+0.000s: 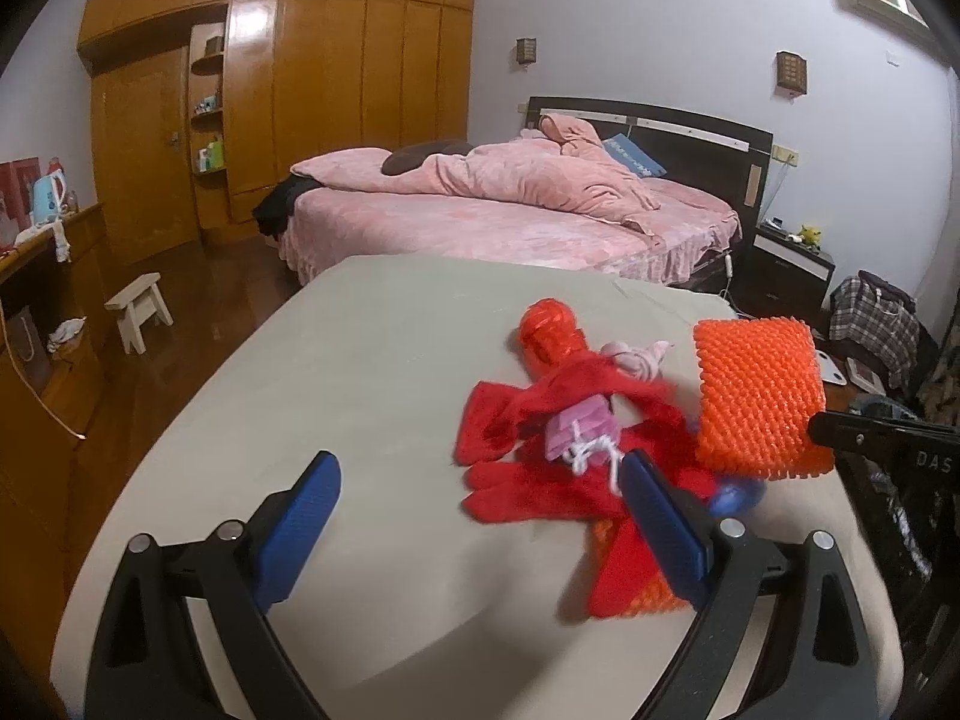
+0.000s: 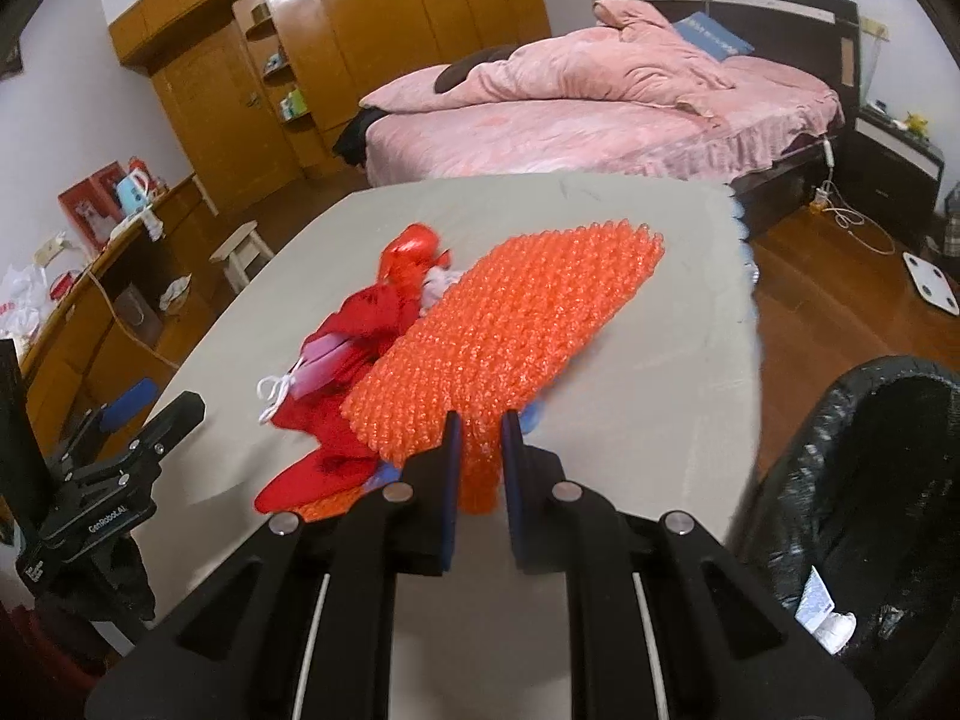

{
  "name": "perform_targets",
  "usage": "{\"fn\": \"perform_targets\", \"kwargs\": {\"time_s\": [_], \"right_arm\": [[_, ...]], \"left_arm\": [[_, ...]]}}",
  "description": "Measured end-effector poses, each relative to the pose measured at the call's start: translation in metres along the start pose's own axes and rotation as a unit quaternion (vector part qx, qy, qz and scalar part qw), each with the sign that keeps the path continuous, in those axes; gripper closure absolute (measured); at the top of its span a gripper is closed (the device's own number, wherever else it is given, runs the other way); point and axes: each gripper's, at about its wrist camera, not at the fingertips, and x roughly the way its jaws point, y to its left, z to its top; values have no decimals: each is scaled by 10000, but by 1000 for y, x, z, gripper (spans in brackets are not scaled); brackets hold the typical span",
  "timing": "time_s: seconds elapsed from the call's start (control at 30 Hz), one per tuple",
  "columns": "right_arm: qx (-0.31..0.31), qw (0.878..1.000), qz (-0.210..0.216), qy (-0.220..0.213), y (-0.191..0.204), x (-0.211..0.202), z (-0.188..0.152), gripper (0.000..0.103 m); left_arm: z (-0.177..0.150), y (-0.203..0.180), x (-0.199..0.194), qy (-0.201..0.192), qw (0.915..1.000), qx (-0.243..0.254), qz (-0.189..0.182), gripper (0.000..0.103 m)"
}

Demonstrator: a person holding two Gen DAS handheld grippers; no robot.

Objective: Collect trash
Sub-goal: 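Grasp the orange mesh pad with right gripper while left gripper grasps pink packet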

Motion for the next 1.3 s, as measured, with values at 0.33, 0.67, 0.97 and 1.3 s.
{"fn": "perform_targets", "kwargs": {"time_s": [0.33,0.67,0.97,1.3], "right_arm": [[183,9998,78,23,-14,6,3,91],[126,9998,149,14,-12,7,4,90],[68,9993,297,-217,-5,-16,13,90],[-56,9977,329,-593,-1,-60,19,90]], "left_arm": [[13,-32,46,199,9990,238,-336,32],[10,-37,71,544,9962,170,-652,92],[28,-38,20,156,9963,98,-844,94],[49,-52,-40,-322,9950,91,-940,95]]}}
